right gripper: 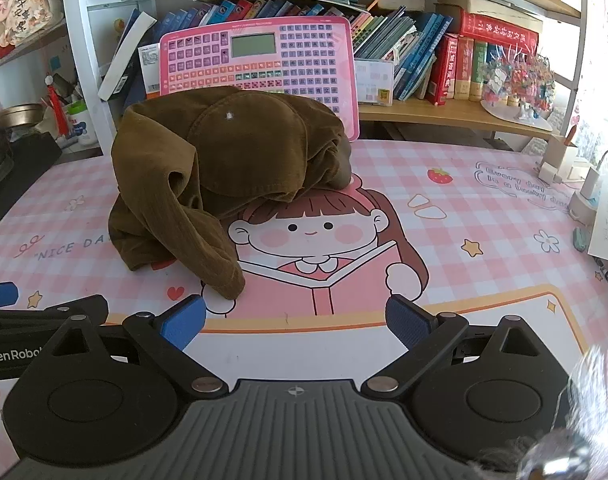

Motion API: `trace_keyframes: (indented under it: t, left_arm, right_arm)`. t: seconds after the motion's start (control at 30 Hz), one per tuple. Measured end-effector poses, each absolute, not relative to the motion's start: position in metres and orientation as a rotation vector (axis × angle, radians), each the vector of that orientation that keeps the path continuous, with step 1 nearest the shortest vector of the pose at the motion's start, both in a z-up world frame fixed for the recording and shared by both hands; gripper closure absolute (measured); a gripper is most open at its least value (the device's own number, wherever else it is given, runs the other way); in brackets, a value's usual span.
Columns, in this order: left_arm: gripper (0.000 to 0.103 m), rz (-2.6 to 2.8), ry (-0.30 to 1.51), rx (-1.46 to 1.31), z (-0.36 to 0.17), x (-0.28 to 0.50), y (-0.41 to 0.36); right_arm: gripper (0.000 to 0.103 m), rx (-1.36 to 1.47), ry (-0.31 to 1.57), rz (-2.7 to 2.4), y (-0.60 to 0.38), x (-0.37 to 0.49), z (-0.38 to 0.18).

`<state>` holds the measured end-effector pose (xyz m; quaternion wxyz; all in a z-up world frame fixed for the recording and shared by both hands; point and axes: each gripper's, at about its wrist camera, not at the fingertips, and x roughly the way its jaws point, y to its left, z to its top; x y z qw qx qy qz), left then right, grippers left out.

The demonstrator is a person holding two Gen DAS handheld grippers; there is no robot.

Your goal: Fold clothes

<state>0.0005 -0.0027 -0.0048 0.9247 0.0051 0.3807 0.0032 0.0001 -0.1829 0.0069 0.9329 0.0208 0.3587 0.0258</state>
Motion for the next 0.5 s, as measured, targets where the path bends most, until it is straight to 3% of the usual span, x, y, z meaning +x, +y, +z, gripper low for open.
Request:
trace_keyframes:
  t: [0.5]
  left_arm:
    - [0.0, 0.008, 0.793, 0.014, -0.0049, 0.0022, -0.0028]
  right_arm:
    - [0.006, 0.044, 0.742, 0.053, -0.1823, 0.0005, 0.0061]
